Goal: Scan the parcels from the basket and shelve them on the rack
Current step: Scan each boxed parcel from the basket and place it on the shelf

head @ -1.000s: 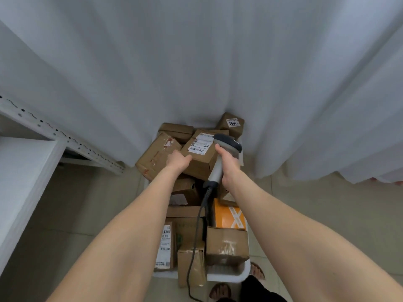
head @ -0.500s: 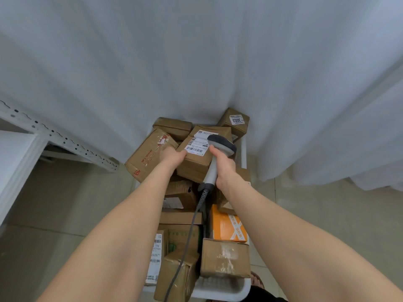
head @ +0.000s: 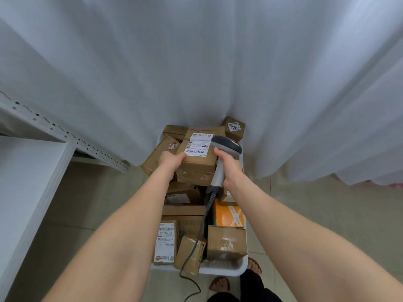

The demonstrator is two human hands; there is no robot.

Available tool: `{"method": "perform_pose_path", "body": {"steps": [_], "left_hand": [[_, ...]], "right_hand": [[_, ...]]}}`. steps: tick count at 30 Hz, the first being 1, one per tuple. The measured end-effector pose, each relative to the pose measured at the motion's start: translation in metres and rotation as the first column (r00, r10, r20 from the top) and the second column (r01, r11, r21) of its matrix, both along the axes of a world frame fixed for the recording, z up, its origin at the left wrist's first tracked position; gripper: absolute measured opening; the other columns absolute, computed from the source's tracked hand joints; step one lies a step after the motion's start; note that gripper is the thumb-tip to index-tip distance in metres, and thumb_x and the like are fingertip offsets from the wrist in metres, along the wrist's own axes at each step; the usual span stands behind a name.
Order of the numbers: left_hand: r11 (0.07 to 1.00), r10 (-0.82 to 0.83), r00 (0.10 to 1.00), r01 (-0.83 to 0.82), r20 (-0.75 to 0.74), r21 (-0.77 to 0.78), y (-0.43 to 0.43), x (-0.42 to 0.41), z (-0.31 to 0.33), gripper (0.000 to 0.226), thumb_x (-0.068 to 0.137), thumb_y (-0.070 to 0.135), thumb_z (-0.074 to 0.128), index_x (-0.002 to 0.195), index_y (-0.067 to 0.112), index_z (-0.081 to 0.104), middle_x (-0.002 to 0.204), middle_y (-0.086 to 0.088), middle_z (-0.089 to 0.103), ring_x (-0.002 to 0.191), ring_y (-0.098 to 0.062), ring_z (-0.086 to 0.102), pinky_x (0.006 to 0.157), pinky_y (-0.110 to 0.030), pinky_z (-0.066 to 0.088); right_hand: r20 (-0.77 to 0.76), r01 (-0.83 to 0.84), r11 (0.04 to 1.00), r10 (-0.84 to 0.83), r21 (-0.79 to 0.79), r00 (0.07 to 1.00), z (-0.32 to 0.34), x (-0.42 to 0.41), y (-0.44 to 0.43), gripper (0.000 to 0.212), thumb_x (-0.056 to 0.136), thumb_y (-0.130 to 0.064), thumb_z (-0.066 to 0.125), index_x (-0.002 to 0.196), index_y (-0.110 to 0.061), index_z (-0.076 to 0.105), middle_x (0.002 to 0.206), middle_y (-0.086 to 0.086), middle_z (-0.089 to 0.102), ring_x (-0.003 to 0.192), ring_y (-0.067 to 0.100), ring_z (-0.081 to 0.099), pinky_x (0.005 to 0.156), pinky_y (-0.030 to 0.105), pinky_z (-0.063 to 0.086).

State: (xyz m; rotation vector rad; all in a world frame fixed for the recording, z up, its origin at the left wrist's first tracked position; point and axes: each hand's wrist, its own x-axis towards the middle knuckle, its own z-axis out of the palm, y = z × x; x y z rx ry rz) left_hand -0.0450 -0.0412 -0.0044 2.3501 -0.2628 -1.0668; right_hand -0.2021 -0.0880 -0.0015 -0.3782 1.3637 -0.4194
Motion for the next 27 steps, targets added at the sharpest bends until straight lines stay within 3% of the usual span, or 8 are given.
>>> {"method": "perform_pose_path", "body": {"steps": [4, 8, 12, 14, 17, 20, 23, 27], "left_hand": [[0.998, 0.047, 0.997, -0.050, -0.068, -0.041, 0.019, -0.001, 0.057, 0.059, 0.086, 0.036, 0.066, 0.130, 0.004, 0.046, 0.120, -0.013, 0.059, 0.106, -0.029, 0.058, 0.091, -0.044, 0.052], [0.984, 0.083, 0.989, -0.101, -0.124, -0.144, 0.036, 0.002, 0.124, 0.056, 0.085, 0.039, 0.067, 0.126, 0.007, 0.049, 0.114, -0.010, 0.062, 0.097, -0.024, 0.061, 0.078, -0.036, 0.053], [0.958, 0.087, 0.987, -0.120, -0.134, -0.259, 0.056, 0.007, 0.195, 0.062, 0.080, 0.045, 0.071, 0.126, 0.010, 0.048, 0.116, -0.010, 0.061, 0.105, -0.028, 0.061, 0.093, -0.046, 0.051], [0.947, 0.077, 0.986, -0.119, -0.148, -0.300, 0.067, 0.008, 0.228, 0.059, 0.078, 0.045, 0.072, 0.119, 0.012, 0.047, 0.111, -0.010, 0.060, 0.100, -0.027, 0.061, 0.085, -0.045, 0.053], [0.923, 0.069, 0.986, -0.119, -0.149, -0.365, 0.090, 0.007, 0.276, 0.049, 0.078, 0.041, 0.073, 0.111, 0.016, 0.048, 0.095, -0.003, 0.058, 0.079, -0.015, 0.057, 0.057, -0.030, 0.046], [0.911, 0.063, 0.980, -0.133, -0.188, -0.390, 0.111, 0.003, 0.306, 0.048, 0.077, 0.042, 0.073, 0.114, 0.023, 0.049, 0.095, 0.001, 0.057, 0.083, -0.015, 0.053, 0.060, -0.029, 0.041], [0.887, 0.055, 0.979, -0.139, -0.197, -0.440, 0.144, -0.010, 0.339, 0.048, 0.077, 0.043, 0.072, 0.116, 0.025, 0.049, 0.101, -0.001, 0.059, 0.087, -0.017, 0.054, 0.064, -0.030, 0.042], [0.881, 0.058, 0.970, -0.161, -0.236, -0.445, 0.195, -0.035, 0.372, 0.044, 0.077, 0.049, 0.069, 0.105, 0.016, 0.060, 0.084, -0.004, 0.069, 0.076, -0.017, 0.062, 0.054, -0.024, 0.047]], "right_hand": [[0.036, -0.006, 1.000, 0.006, -0.003, 0.999, 0.050, -0.005, 0.018, 0.069, 0.079, -0.034, 0.079, 0.136, -0.017, 0.044, 0.117, 0.010, 0.061, 0.105, 0.028, 0.061, 0.096, 0.050, 0.051], [0.037, -0.005, 0.999, 0.007, -0.054, 0.999, 0.114, -0.001, 0.037, 0.077, 0.077, -0.031, 0.081, 0.141, -0.016, 0.041, 0.123, 0.009, 0.059, 0.112, 0.028, 0.056, 0.101, 0.051, 0.047], [0.072, 0.046, 0.994, -0.040, -0.094, 0.997, 0.177, 0.000, 0.056, 0.077, 0.074, -0.026, 0.083, 0.139, -0.014, 0.044, 0.127, 0.009, 0.059, 0.117, 0.029, 0.055, 0.104, 0.051, 0.045], [0.093, 0.052, 0.988, -0.039, -0.145, 0.995, 0.207, 0.000, 0.065, 0.069, 0.074, -0.022, 0.083, 0.134, -0.014, 0.048, 0.126, 0.008, 0.061, 0.116, 0.027, 0.056, 0.104, 0.050, 0.045], [0.103, 0.024, 0.973, -0.001, -0.230, 0.995, 0.249, -0.004, 0.079, 0.051, 0.076, -0.014, 0.081, 0.120, -0.015, 0.054, 0.123, 0.007, 0.062, 0.114, 0.025, 0.056, 0.105, 0.049, 0.044], [0.093, 0.006, 0.955, 0.022, -0.297, 0.995, 0.280, -0.007, 0.088, 0.029, 0.077, -0.007, 0.077, 0.093, -0.019, 0.056, 0.111, 0.007, 0.065, 0.108, 0.026, 0.058, 0.104, 0.049, 0.045], [0.121, -0.015, 0.933, 0.063, -0.359, 0.991, 0.312, -0.019, 0.112, 0.028, 0.078, -0.003, 0.074, 0.084, -0.021, 0.054, 0.098, 0.005, 0.064, 0.091, 0.021, 0.059, 0.100, 0.047, 0.047], [0.157, -0.058, 0.907, 0.135, -0.418, 0.978, 0.345, -0.041, 0.150, 0.025, 0.079, -0.001, 0.072, 0.088, -0.019, 0.057, 0.107, 0.010, 0.066, 0.108, 0.030, 0.059, 0.103, 0.052, 0.044]]}}
